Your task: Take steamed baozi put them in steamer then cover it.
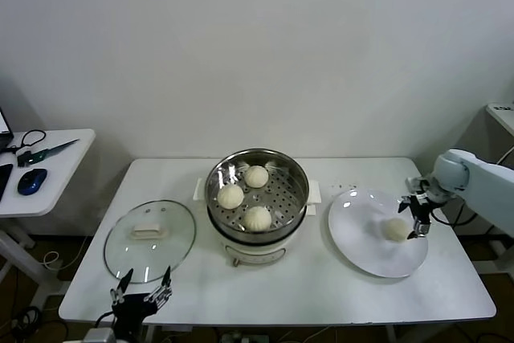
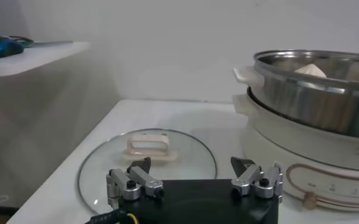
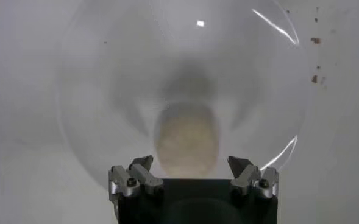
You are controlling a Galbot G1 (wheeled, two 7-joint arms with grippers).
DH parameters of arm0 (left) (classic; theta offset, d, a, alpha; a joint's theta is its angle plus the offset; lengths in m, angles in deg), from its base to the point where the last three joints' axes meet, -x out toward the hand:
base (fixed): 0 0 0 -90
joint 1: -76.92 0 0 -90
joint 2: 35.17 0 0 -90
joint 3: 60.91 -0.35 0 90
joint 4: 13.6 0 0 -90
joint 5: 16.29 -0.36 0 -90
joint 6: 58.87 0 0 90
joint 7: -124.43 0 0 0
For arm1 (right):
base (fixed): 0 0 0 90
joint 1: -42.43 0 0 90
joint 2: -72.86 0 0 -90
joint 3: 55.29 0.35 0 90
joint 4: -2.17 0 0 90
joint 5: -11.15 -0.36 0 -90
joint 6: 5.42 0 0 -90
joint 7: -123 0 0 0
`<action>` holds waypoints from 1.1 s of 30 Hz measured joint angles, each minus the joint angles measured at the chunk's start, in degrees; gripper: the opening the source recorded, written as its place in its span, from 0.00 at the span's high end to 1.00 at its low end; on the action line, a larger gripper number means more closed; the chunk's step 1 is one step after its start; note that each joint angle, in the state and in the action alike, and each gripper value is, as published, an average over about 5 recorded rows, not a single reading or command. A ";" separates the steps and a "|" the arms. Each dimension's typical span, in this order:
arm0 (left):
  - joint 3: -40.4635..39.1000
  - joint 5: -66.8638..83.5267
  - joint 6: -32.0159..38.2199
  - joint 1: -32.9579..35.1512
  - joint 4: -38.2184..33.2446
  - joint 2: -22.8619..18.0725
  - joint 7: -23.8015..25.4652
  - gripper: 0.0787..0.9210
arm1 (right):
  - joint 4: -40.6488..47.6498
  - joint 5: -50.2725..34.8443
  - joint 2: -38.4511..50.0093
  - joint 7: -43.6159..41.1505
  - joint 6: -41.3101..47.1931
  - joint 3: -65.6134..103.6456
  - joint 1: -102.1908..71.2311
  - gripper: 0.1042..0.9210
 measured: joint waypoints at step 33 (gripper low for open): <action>-0.88 -0.53 -0.51 1.02 -2.08 0.17 0.04 0.12 | -9.05 -8.30 -2.03 -1.09 2.24 -13.05 18.24 0.30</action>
